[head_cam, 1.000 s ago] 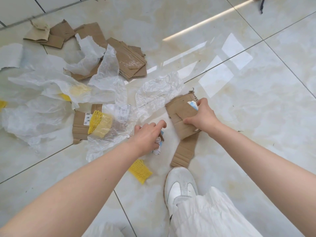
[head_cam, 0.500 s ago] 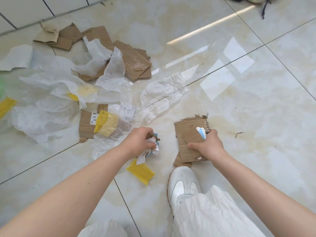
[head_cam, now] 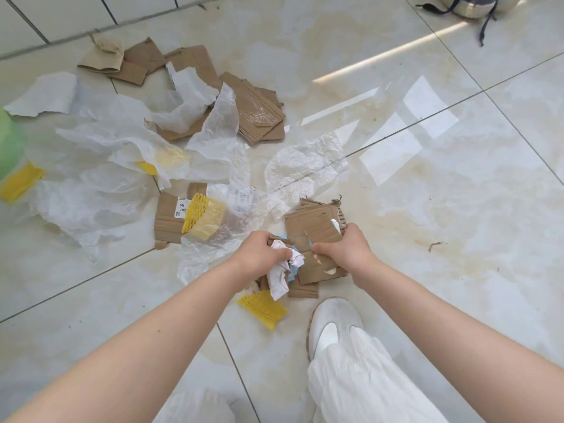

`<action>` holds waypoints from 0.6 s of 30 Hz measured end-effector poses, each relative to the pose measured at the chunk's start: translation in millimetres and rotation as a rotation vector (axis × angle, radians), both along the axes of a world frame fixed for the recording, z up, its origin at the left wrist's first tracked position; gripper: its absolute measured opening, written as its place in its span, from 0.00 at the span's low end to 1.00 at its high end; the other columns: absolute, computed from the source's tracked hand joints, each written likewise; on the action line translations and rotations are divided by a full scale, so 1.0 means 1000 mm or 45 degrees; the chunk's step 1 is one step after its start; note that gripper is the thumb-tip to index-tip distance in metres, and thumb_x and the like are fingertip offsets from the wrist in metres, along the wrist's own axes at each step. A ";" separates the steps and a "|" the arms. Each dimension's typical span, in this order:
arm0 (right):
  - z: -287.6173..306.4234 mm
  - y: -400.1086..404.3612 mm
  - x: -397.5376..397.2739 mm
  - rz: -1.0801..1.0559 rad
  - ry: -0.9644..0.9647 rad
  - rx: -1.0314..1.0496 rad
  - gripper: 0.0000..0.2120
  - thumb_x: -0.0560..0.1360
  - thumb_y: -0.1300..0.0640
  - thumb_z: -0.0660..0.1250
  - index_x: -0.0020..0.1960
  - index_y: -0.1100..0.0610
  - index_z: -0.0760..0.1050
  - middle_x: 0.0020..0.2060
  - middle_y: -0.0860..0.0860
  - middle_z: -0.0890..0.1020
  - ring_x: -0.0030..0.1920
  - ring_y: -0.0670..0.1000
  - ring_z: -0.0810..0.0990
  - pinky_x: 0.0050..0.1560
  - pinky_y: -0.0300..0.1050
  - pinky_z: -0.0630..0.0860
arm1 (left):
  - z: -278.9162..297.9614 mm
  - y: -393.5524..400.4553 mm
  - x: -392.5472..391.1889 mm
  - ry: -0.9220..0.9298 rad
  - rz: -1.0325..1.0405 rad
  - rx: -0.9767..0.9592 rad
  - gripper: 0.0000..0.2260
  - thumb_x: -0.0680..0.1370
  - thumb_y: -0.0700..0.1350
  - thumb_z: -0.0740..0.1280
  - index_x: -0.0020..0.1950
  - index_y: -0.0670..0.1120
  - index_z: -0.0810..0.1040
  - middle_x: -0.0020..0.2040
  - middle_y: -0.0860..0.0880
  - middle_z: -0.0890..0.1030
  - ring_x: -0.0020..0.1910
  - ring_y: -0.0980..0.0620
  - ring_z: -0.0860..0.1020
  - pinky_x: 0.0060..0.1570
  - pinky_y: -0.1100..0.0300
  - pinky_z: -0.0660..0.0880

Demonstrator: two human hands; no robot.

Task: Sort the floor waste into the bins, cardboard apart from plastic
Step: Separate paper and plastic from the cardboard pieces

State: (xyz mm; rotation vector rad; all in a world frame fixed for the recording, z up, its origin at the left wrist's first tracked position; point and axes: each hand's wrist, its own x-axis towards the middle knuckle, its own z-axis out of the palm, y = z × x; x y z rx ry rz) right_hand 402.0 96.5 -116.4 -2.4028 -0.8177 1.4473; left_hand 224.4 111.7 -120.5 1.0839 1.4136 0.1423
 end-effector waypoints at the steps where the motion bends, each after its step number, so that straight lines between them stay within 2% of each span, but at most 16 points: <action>1: 0.000 0.000 -0.001 -0.094 0.100 0.005 0.24 0.63 0.56 0.79 0.50 0.57 0.69 0.49 0.58 0.81 0.44 0.57 0.82 0.37 0.49 0.78 | 0.001 -0.001 0.002 0.008 -0.005 -0.015 0.03 0.74 0.42 0.70 0.45 0.42 0.80 0.40 0.47 0.81 0.39 0.49 0.79 0.38 0.60 0.73; 4: 0.004 -0.001 0.006 -0.212 0.210 0.039 0.19 0.64 0.62 0.78 0.44 0.54 0.69 0.47 0.58 0.83 0.39 0.56 0.82 0.31 0.44 0.74 | 0.000 -0.005 0.014 0.102 -0.027 0.036 0.04 0.71 0.43 0.72 0.39 0.44 0.79 0.40 0.46 0.81 0.41 0.47 0.79 0.40 0.59 0.73; 8: 0.010 -0.005 0.032 -0.279 0.088 0.178 0.21 0.63 0.62 0.78 0.50 0.54 0.71 0.47 0.55 0.83 0.44 0.56 0.83 0.40 0.49 0.80 | -0.005 -0.012 0.036 0.262 0.047 0.175 0.09 0.67 0.49 0.72 0.32 0.50 0.73 0.51 0.36 0.78 0.53 0.37 0.77 0.48 0.50 0.76; 10: 0.013 -0.008 0.047 -0.320 0.067 0.223 0.21 0.64 0.62 0.77 0.52 0.54 0.71 0.46 0.55 0.83 0.43 0.56 0.84 0.39 0.49 0.80 | -0.005 -0.013 0.045 0.265 0.086 0.169 0.08 0.65 0.52 0.71 0.35 0.50 0.76 0.52 0.39 0.78 0.54 0.38 0.77 0.52 0.49 0.76; 12: 0.016 -0.012 0.062 -0.327 0.016 0.264 0.21 0.65 0.61 0.76 0.53 0.54 0.71 0.45 0.54 0.83 0.43 0.56 0.84 0.36 0.49 0.79 | -0.004 -0.011 0.054 0.253 0.130 0.142 0.12 0.64 0.54 0.70 0.40 0.48 0.80 0.53 0.42 0.79 0.55 0.40 0.76 0.54 0.48 0.77; 15: 0.015 -0.018 0.080 -0.374 -0.070 0.308 0.19 0.66 0.60 0.75 0.53 0.54 0.71 0.45 0.53 0.83 0.44 0.56 0.83 0.41 0.53 0.81 | 0.001 -0.007 0.066 0.163 0.230 0.087 0.14 0.61 0.55 0.69 0.41 0.49 0.81 0.52 0.42 0.79 0.53 0.41 0.79 0.51 0.48 0.78; 18: 0.010 -0.023 0.090 -0.390 -0.132 0.297 0.18 0.67 0.60 0.73 0.53 0.55 0.70 0.47 0.55 0.82 0.45 0.57 0.83 0.35 0.47 0.77 | 0.002 -0.003 0.077 0.114 0.260 0.057 0.14 0.62 0.54 0.70 0.44 0.49 0.82 0.53 0.43 0.79 0.51 0.43 0.80 0.49 0.51 0.78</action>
